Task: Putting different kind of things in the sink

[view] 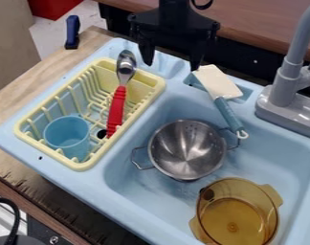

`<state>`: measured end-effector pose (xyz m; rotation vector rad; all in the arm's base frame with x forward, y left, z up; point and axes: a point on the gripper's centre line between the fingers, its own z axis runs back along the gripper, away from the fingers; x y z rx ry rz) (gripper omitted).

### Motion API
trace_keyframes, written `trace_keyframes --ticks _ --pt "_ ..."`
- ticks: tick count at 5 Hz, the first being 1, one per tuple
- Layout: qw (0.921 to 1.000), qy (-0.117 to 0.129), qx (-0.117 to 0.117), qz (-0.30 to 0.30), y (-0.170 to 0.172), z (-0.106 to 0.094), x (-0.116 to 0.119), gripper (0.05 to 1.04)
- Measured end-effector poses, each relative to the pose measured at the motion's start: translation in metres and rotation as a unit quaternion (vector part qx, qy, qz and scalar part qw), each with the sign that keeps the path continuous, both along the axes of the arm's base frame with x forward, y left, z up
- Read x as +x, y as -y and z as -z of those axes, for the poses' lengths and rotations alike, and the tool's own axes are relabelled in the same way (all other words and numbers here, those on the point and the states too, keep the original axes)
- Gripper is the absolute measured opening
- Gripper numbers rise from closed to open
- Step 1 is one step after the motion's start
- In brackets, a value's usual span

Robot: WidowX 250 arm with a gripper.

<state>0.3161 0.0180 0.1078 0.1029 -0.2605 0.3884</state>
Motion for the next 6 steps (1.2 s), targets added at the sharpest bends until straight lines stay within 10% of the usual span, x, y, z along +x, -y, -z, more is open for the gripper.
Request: trace_keyframes --ticks 3,6 --pt "0.9969 -0.055 -0.052 -0.022 0.025 0.010 -0.014 0.999" --pt "0.9883 -0.052 -0.119 -0.079 0.074 0.018 -0.021 0.999"
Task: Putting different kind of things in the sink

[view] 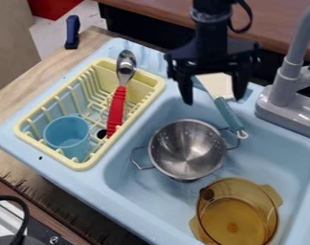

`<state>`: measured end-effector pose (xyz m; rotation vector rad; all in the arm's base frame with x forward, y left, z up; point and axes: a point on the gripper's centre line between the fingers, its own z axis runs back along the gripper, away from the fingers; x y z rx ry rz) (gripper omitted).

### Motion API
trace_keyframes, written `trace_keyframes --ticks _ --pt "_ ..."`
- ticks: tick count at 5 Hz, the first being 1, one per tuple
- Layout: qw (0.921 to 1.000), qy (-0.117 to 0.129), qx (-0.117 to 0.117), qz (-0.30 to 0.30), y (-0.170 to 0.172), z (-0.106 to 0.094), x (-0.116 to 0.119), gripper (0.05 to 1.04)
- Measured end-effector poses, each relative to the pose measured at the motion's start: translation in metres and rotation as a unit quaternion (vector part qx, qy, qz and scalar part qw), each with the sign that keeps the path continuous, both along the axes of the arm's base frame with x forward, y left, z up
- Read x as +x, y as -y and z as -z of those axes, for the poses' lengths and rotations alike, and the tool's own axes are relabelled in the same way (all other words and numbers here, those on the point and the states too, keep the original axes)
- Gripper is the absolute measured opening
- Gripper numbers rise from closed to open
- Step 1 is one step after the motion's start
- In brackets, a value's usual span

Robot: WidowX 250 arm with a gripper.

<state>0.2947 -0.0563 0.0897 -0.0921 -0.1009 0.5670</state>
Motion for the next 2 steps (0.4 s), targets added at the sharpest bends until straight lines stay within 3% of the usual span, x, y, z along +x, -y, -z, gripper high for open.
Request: trace_keyframes --ticks 2 --pt "0.9998 -0.017 0.000 -0.013 0.010 0.011 -0.002 0.999"
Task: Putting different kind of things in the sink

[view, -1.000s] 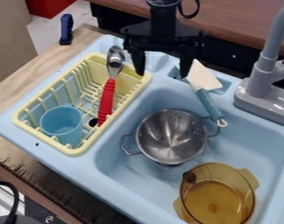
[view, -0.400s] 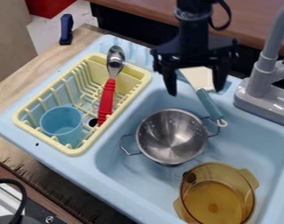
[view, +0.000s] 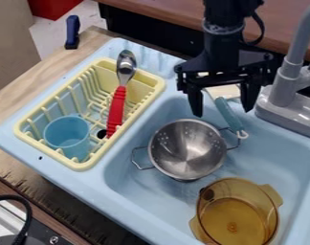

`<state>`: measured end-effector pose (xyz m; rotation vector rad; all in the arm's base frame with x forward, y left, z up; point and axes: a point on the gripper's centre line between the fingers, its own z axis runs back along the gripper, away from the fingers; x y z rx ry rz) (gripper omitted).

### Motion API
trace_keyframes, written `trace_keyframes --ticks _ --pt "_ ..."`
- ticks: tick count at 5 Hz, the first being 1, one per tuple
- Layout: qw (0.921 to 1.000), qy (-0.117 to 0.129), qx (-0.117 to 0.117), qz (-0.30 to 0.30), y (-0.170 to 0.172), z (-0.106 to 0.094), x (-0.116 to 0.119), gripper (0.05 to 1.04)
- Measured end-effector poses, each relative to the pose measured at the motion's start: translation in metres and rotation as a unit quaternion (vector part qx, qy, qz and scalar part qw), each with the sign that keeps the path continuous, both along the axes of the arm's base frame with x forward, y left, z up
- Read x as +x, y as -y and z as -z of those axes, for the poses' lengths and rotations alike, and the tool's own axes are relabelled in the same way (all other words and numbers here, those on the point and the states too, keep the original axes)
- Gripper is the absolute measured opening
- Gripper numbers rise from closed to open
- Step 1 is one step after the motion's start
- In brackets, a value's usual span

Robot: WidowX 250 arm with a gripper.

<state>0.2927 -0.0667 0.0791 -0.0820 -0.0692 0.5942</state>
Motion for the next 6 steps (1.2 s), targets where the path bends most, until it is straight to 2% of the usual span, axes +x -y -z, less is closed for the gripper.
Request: trace_keyframes --ticks 2,4,5,6 --pt "0.9998 -0.001 0.016 -0.011 0.001 0.013 0.005 0.999" --pt "0.9996 -0.009 0.018 -0.017 0.002 0.023 0.006 0.994" --pt "0.9997 -0.007 0.020 -0.015 0.002 0.024 0.007 0.948" --pt "0.9998 -0.002 0.014 -0.013 0.004 0.024 0.008 0.681"
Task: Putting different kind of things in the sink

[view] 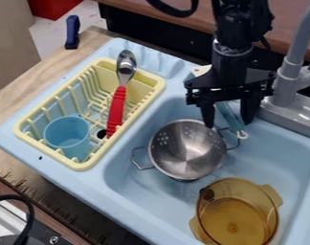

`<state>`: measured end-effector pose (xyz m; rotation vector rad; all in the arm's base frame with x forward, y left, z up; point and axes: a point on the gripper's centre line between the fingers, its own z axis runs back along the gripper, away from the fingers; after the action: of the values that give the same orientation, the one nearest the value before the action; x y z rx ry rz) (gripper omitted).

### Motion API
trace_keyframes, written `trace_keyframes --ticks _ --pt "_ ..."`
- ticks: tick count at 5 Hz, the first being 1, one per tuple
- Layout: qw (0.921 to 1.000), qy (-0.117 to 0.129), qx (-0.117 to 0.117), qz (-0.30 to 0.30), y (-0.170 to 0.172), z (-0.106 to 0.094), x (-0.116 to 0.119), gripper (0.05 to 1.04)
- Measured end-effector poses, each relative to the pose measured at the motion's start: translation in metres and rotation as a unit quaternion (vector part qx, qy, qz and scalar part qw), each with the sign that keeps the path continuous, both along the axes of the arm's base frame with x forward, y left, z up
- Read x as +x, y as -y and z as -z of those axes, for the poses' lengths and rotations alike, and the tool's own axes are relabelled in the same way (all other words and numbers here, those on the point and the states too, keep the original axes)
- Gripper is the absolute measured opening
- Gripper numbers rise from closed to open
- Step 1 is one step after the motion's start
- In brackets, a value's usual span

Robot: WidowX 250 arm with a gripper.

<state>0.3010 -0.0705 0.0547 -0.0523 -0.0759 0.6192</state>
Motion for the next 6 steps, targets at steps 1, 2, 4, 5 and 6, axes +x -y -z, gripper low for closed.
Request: trace_keyframes --ticks 1,2,4,5,6 --pt "1.0000 -0.007 0.003 0.005 -0.002 0.005 -0.005 0.388" --pt "0.9999 -0.004 0.008 0.015 -0.004 0.007 -0.006 0.233" --pt "0.9986 0.011 0.009 0.051 -0.021 -0.015 -0.023 0.232" --pt "0.9959 0.019 0.007 0.088 -0.035 -0.032 -0.036 0.232" --pt "0.9813 -0.001 0.020 0.191 -0.044 -0.038 -0.057 0.232"
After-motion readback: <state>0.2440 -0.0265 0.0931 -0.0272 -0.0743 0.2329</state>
